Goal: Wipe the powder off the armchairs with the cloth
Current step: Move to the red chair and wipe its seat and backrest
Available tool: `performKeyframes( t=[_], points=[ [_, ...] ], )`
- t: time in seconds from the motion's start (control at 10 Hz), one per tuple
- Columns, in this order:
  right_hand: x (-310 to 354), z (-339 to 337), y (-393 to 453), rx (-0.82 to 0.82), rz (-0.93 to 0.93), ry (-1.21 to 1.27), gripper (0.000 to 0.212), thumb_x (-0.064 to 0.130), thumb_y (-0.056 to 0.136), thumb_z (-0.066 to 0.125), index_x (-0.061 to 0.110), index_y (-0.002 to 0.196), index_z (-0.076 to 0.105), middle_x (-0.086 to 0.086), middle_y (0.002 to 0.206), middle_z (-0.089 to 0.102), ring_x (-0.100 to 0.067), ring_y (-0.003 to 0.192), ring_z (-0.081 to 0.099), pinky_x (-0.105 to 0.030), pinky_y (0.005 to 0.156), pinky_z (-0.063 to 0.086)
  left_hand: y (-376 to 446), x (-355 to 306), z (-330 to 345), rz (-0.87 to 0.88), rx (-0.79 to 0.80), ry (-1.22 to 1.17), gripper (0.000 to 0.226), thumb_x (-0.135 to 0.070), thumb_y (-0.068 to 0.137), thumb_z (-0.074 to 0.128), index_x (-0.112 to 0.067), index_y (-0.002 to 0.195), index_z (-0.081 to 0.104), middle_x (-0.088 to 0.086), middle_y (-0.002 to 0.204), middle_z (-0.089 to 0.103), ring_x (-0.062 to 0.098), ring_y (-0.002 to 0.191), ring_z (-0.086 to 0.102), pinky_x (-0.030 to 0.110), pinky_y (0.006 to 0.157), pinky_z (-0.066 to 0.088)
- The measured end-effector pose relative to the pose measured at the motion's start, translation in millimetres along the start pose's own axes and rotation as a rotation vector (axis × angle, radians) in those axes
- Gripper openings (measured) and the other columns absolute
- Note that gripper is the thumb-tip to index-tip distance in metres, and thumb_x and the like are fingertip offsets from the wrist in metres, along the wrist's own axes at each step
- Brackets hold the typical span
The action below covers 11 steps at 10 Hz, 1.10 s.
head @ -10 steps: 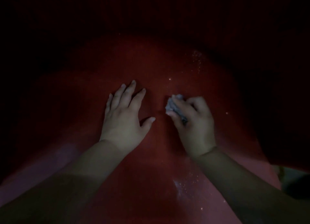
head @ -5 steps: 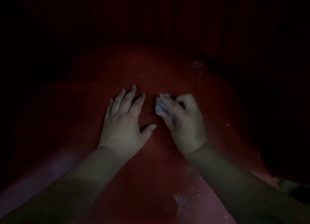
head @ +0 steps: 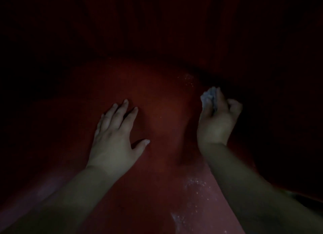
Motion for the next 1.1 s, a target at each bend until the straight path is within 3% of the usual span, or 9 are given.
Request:
performKeyframes(
  t=[0.1, 0.2, 0.4, 0.5, 0.6, 0.7, 0.8, 0.9, 1.1],
  points=[
    [25, 19, 32, -0.089, 0.064, 0.11, 0.016, 0.008, 0.095, 0.054, 0.022, 0.093, 0.062, -0.012, 0.105, 0.063, -0.01, 0.089, 0.062, -0.016, 0.081, 0.047, 0, 1, 3, 0.003, -0.004, 0.009, 0.086, -0.063, 0.079, 0.056, -0.032, 0.151, 0.022, -0.012, 0.16, 0.002, 0.009, 0.147, -0.007, 0.036, 0.117, -0.002],
    [36, 29, 20, 0.064, -0.28, -0.09, 0.038, 0.009, 0.09, 0.055, 0.042, 0.109, 0.053, -0.012, 0.114, 0.058, 0.0, 0.094, 0.041, -0.021, 0.09, 0.038, 1, 2, 5, 0.005, -0.006, 0.018, 0.086, -0.062, 0.078, 0.057, -0.031, 0.15, 0.024, -0.011, 0.16, 0.004, 0.01, 0.147, -0.005, 0.036, 0.118, -0.001],
    [16, 25, 35, 0.102, -0.062, -0.133, 0.036, 0.01, 0.09, 0.052, 0.017, 0.124, 0.062, -0.014, 0.126, 0.053, -0.028, 0.116, 0.048, -0.02, 0.095, 0.034, 1, 1, 4, 0.0, -0.018, 0.001, 0.085, -0.06, 0.077, 0.061, -0.03, 0.149, 0.028, -0.012, 0.16, 0.007, 0.009, 0.147, -0.003, 0.034, 0.116, -0.003],
    [41, 52, 50, 0.172, -0.149, -0.049, 0.034, 0.007, 0.094, 0.052, 0.011, 0.127, 0.061, -0.007, 0.121, 0.056, -0.031, 0.119, 0.048, -0.027, 0.106, 0.034, 2, 1, 5, 0.008, -0.03, -0.006, 0.085, -0.059, 0.076, 0.063, -0.029, 0.148, 0.031, -0.01, 0.159, 0.013, 0.012, 0.147, 0.002, 0.037, 0.117, 0.002],
    [46, 56, 32, 0.274, -0.345, -0.112, 0.036, 0.01, 0.095, 0.054, 0.016, 0.13, 0.059, -0.01, 0.126, 0.057, -0.024, 0.115, 0.047, -0.01, 0.095, 0.025, 1, 3, 5, 0.016, -0.029, -0.016, 0.085, -0.059, 0.076, 0.064, -0.029, 0.148, 0.032, -0.009, 0.159, 0.014, 0.012, 0.147, 0.004, 0.039, 0.118, 0.004],
    [28, 29, 14, 0.215, -0.362, -0.128, 0.035, 0.012, 0.091, 0.057, 0.014, 0.126, 0.063, -0.009, 0.113, 0.061, -0.021, 0.103, 0.049, -0.014, 0.092, 0.033, 1, 2, 3, 0.016, -0.026, -0.017, 0.084, -0.061, 0.076, 0.062, -0.029, 0.148, 0.031, -0.01, 0.159, 0.012, 0.011, 0.147, 0.001, 0.037, 0.118, 0.002],
    [21, 35, 36, 0.174, -0.23, -0.142, 0.036, 0.015, 0.094, 0.051, 0.014, 0.129, 0.06, -0.012, 0.12, 0.058, -0.03, 0.111, 0.052, -0.035, 0.1, 0.042, 1, 2, 3, 0.013, -0.018, -0.016, 0.085, -0.062, 0.077, 0.059, -0.03, 0.149, 0.029, -0.011, 0.16, 0.009, 0.01, 0.147, -0.002, 0.035, 0.117, -0.002],
    [39, 69, 62, 0.238, -0.216, -0.113, 0.038, 0.024, 0.093, 0.048, 0.016, 0.128, 0.061, -0.014, 0.127, 0.057, -0.032, 0.116, 0.051, -0.039, 0.105, 0.039, 1, 1, 2, 0.02, -0.022, -0.022, 0.084, -0.061, 0.077, 0.059, -0.031, 0.149, 0.027, -0.011, 0.16, 0.008, 0.01, 0.147, -0.003, 0.035, 0.117, -0.002],
    [44, 35, -16, 0.497, -0.626, -0.116, 0.036, 0.003, 0.085, 0.064, 0.012, 0.12, 0.067, -0.011, 0.113, 0.066, -0.029, 0.097, 0.058, -0.014, 0.092, 0.033, 1, 2, 1, 0.034, -0.015, -0.009, 0.085, -0.061, 0.078, 0.058, -0.032, 0.15, 0.024, -0.011, 0.16, 0.004, 0.009, 0.147, -0.005, 0.033, 0.118, -0.002]
  ],
)
Point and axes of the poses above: each hand's wrist, its own y-axis towards the middle knuckle, its own z-axis out of the palm, x = y × z, the point moved 4 cm from there along y, towards the middle knuckle
